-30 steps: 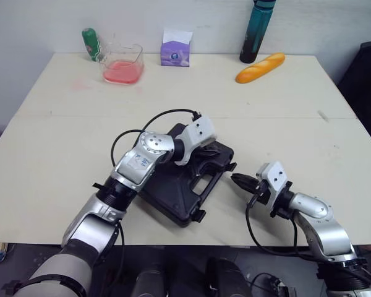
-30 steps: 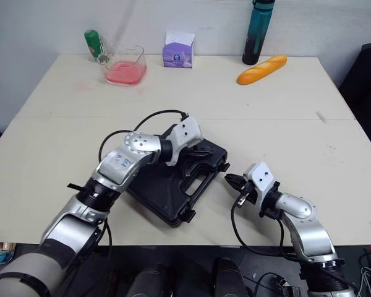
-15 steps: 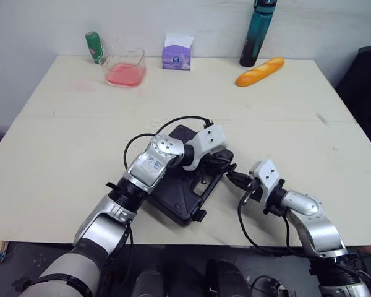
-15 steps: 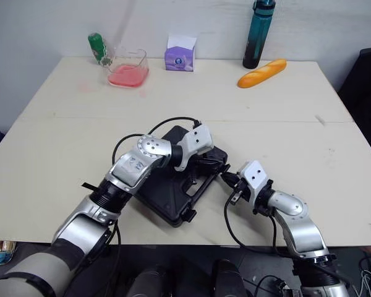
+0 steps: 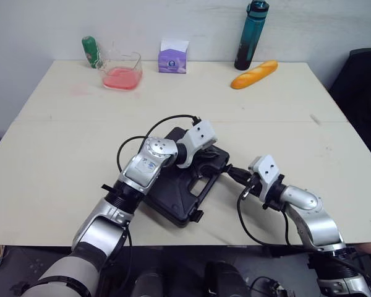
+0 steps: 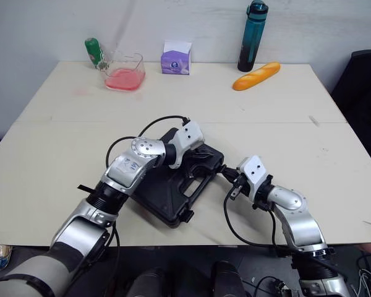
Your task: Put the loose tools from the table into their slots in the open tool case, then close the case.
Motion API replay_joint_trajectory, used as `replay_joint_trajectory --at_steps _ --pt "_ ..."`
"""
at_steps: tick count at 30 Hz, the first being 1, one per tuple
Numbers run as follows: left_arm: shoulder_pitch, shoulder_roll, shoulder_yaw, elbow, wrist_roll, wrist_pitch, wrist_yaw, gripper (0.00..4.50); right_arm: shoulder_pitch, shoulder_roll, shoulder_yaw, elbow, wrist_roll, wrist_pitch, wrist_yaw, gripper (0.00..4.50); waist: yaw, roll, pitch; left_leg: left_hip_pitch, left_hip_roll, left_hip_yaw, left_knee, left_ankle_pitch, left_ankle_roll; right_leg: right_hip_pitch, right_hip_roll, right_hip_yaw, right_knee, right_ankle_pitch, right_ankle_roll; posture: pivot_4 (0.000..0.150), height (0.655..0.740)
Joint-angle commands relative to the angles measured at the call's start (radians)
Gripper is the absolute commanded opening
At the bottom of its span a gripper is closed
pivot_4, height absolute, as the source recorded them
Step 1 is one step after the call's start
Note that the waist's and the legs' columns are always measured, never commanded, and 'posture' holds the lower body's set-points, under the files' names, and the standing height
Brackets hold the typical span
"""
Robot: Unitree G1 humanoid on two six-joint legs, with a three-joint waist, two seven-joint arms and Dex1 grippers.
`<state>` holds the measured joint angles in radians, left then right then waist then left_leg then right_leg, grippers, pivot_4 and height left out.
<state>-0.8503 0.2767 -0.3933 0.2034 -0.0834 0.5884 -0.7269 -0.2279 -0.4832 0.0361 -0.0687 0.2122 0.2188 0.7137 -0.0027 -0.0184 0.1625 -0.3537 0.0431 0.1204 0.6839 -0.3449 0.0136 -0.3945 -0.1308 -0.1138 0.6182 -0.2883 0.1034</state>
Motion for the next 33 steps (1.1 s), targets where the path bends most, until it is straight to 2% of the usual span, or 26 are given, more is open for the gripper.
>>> replay_joint_trajectory --at_steps 1,3,24,33 --pt "0.072 0.041 -0.092 0.074 0.092 0.064 -0.009 0.00 -0.017 0.008 -0.003 -0.017 0.002 -0.007 -0.007 0.07 0.000 0.000 0.000 0.000 0.000 0.000 0.000 0.000 0.000 0.000 0.000 0.000 0.000 0.000 0.000 0.150 0.7400" --pt "0.074 0.052 -0.108 0.085 0.120 0.044 -0.003 0.00 -0.017 0.010 -0.004 -0.024 0.003 -0.001 -0.007 0.07 0.000 0.000 0.000 0.000 0.000 0.000 0.000 0.000 0.000 0.000 0.000 0.000 0.000 0.000 0.000 0.150 0.7400" --pt "0.122 0.023 -0.125 0.072 0.117 0.078 -0.026 0.00 -0.079 0.023 0.001 -0.077 0.059 0.069 0.053 0.07 -0.002 0.004 -0.010 0.002 0.003 0.001 0.000 -0.003 -0.001 0.001 -0.001 0.001 -0.006 0.000 -0.001 0.150 0.7400" --pt "0.131 0.016 -0.085 0.052 0.105 0.067 -0.021 0.00 -0.077 0.007 0.003 -0.076 0.045 0.067 0.071 0.07 -0.003 0.007 -0.012 0.002 0.004 0.001 -0.001 -0.003 -0.002 0.001 -0.001 0.001 -0.006 -0.001 -0.002 0.150 0.7400"
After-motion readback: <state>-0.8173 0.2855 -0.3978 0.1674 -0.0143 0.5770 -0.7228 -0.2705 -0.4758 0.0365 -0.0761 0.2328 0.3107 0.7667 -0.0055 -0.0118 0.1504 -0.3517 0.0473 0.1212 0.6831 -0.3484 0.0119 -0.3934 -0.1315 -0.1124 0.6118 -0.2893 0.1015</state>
